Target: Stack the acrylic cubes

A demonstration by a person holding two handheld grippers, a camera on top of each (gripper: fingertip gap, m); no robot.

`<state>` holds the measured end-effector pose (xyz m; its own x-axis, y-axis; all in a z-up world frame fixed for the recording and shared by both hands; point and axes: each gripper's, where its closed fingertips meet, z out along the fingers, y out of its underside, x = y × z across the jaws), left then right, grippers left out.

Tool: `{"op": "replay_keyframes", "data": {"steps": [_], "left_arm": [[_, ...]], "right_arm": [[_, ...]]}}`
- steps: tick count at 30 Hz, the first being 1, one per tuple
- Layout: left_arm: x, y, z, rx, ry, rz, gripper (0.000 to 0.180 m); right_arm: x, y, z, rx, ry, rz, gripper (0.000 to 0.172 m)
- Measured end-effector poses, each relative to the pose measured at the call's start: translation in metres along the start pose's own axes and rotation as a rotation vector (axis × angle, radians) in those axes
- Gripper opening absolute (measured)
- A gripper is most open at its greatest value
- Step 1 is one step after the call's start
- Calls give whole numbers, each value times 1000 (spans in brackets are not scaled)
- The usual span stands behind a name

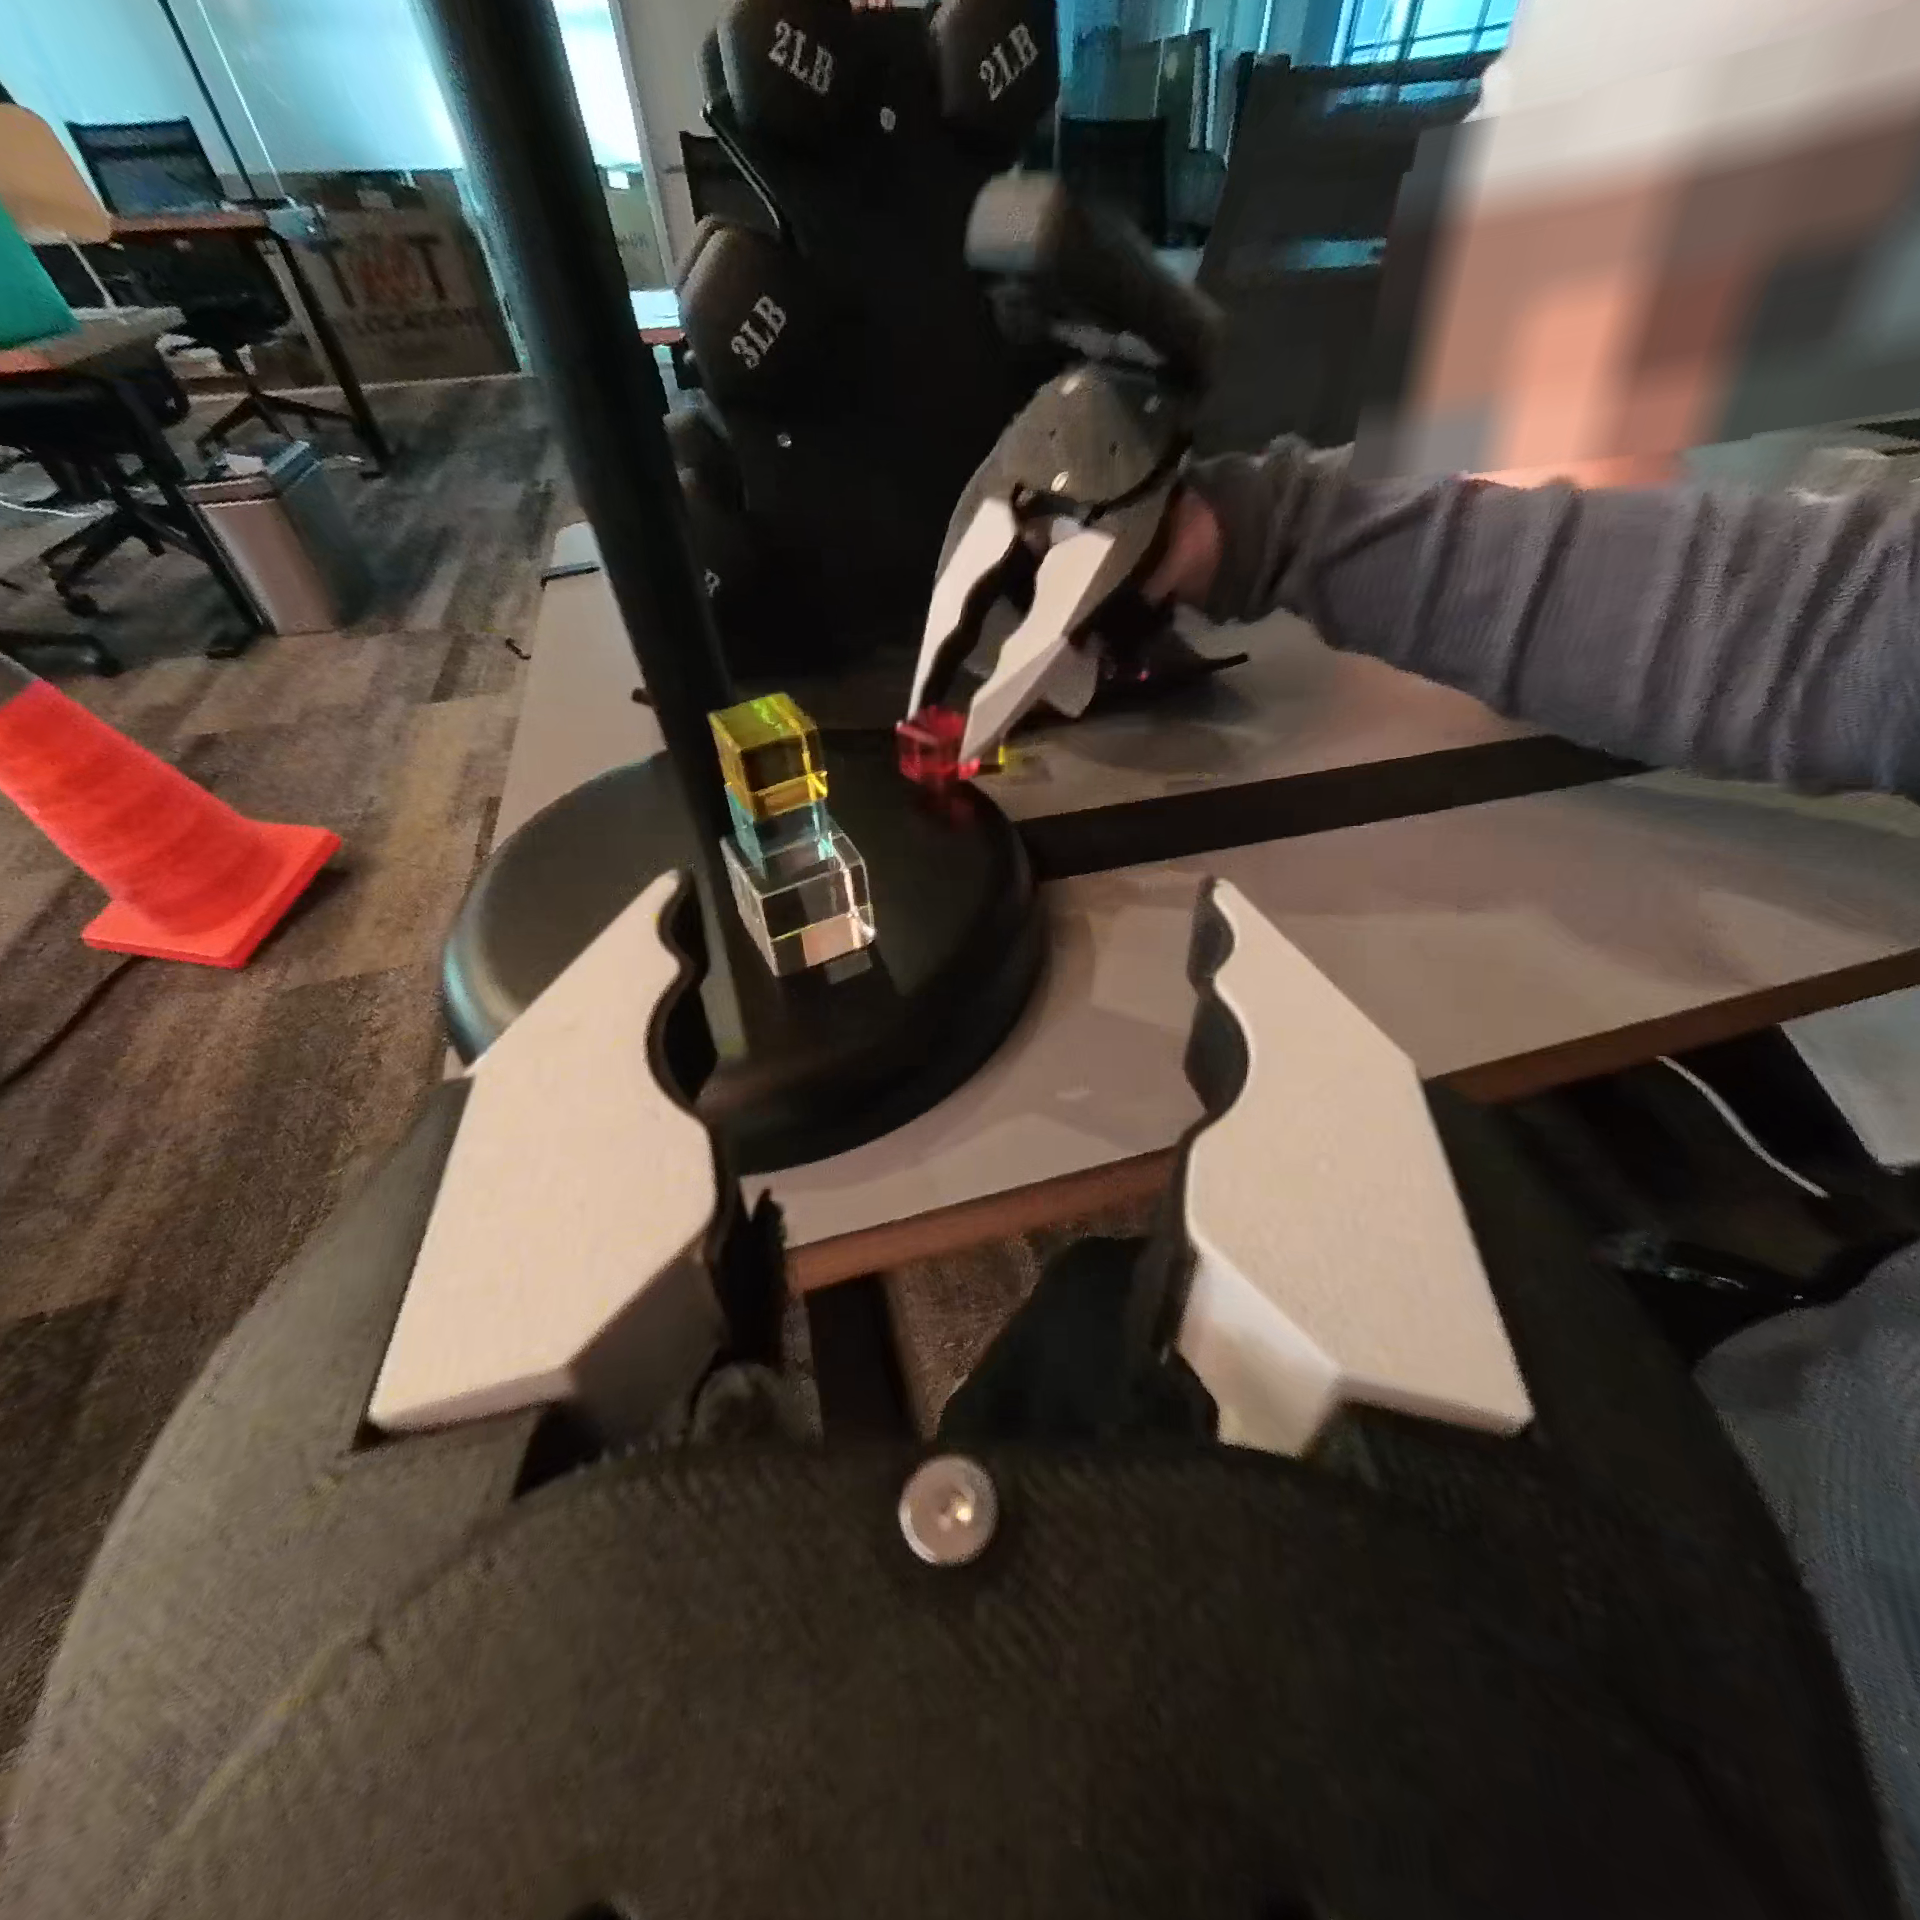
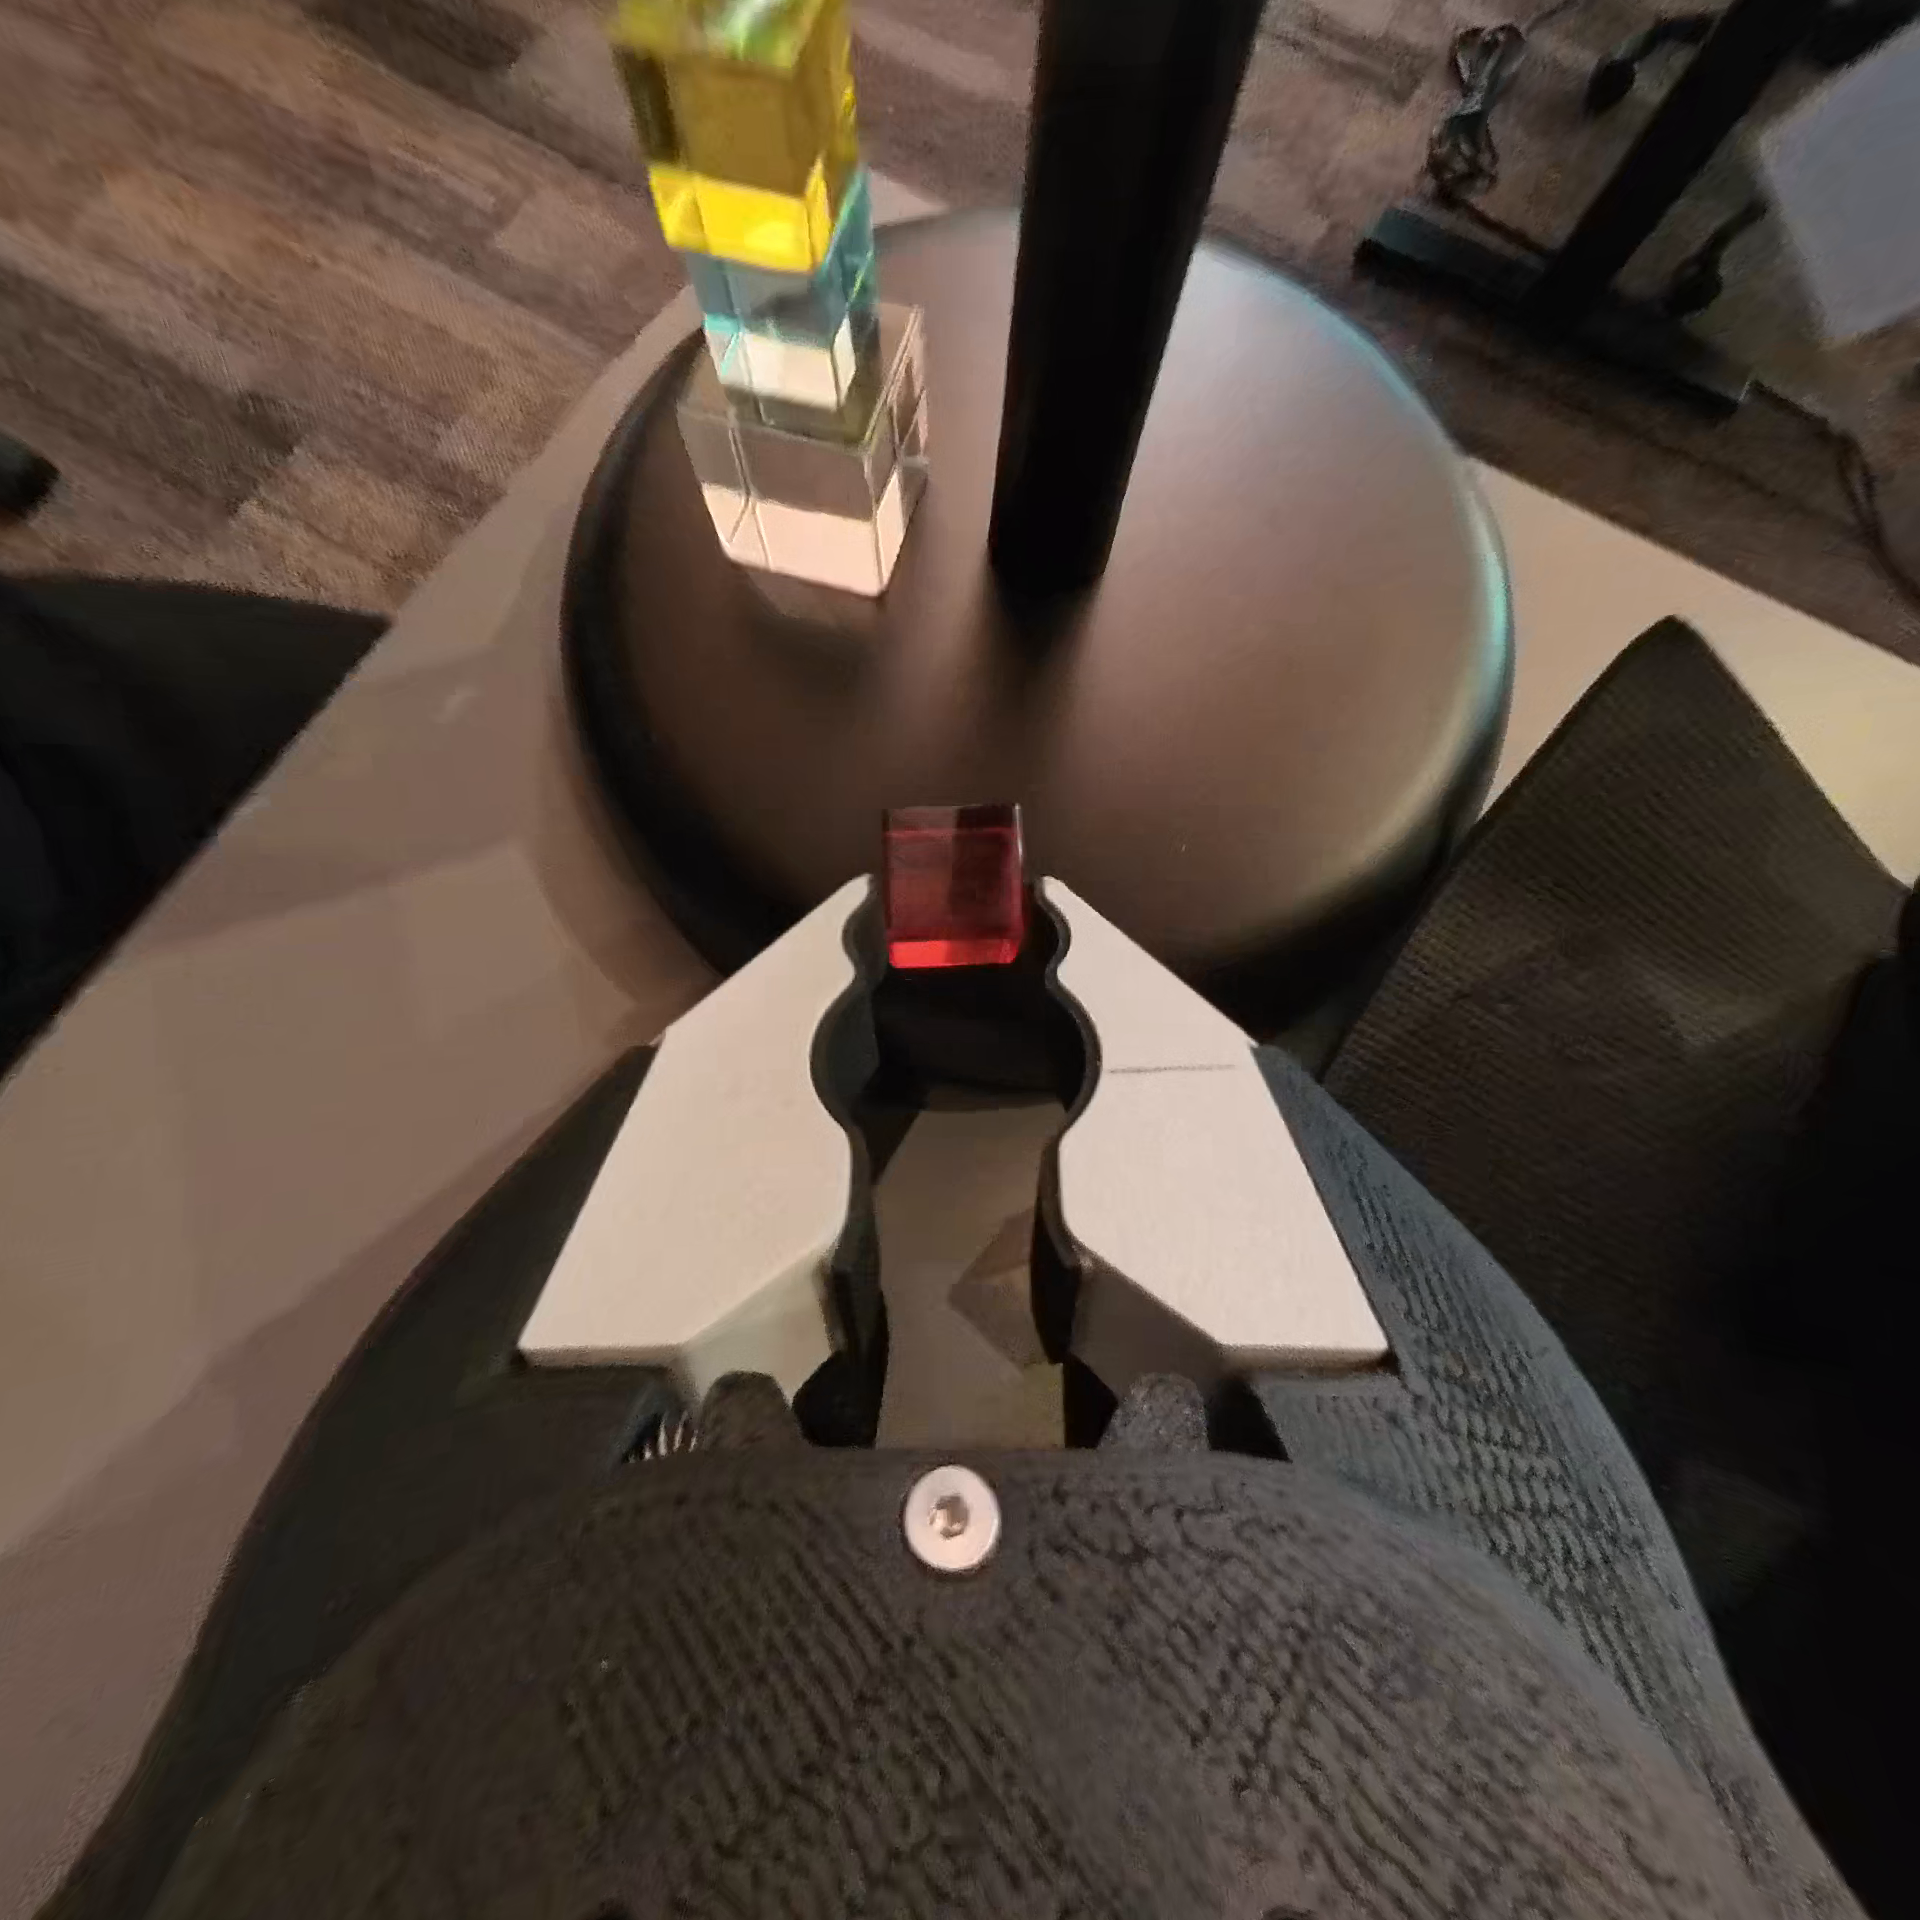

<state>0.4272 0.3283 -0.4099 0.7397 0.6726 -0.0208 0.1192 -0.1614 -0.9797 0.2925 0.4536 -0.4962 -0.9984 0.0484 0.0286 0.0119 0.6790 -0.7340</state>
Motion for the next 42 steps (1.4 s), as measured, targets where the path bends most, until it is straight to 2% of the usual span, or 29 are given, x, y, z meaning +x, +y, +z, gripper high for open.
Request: {"op": "replay_keyframes", "data": {"steps": [3,5,7,10,13,18,22,41,42], "left_arm": [[-9,-1,-3,22,-42,18,89],[-16,-2,0,48,-61,1,86],[-26,2,7,51,-102,-39,80],[-36,10,25,59,-141,-176,71],[-38,19,47,68,-153,-229,68],[-43,43,73,-11,-241,-153,68],[-36,45,70,31,-212,-179,67],[-40,48,60,53,-213,-222,69],[-40,49,61,52,-211,-223,69]], "right_arm": [[-7,-49,-24,151,95,96,26],[-19,-88,-39,236,103,156,25],[-27,-114,-42,226,99,207,25],[-27,-136,-29,152,134,247,25],[-27,-137,-8,34,154,235,25],[-24,-132,12,-66,192,245,25],[-24,-129,10,-91,226,258,25],[-26,-125,20,-64,238,240,26],[-27,-125,19,-55,236,242,30]]}}
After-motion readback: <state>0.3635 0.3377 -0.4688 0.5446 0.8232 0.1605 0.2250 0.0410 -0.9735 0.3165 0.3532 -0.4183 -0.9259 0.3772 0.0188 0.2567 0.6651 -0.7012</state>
